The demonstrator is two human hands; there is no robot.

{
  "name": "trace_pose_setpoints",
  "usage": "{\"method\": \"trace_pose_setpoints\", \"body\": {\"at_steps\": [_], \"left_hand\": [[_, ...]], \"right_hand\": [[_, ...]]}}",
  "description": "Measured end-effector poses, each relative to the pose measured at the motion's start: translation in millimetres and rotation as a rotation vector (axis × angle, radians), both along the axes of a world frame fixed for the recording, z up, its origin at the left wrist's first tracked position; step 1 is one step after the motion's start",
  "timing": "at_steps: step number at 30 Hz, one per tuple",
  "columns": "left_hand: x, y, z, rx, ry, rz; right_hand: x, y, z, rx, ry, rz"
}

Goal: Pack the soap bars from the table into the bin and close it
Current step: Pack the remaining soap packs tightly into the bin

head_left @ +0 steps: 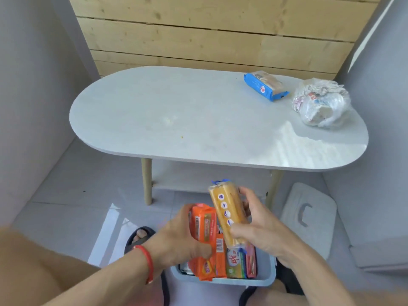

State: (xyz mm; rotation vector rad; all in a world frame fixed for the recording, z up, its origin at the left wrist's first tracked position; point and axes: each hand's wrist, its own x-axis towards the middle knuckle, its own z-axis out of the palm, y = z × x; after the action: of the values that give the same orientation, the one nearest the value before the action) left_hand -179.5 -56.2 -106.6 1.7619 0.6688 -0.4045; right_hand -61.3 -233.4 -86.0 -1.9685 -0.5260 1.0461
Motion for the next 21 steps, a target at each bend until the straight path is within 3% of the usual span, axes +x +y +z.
{"method": "trace_pose_setpoints", "body": {"at_steps": [5,8,21], "left_hand": [[21.8,-2.9,-62.0,0.289,0.207,-0.03],[28.1,-10.2,-89.4,0.495,0.258,-0.072],[24.3,-33.6,-129.5,0.916,0.377,-0.523]], "right_hand": [[-14.7,5.6,-83.2,-0.341,0.102,-0.218],[-24.4,14.0,-122.8,-0.46,0.046,-0.173],[-52.7,23.6,-176.8,-0.528,-0.15,0.038]]}}
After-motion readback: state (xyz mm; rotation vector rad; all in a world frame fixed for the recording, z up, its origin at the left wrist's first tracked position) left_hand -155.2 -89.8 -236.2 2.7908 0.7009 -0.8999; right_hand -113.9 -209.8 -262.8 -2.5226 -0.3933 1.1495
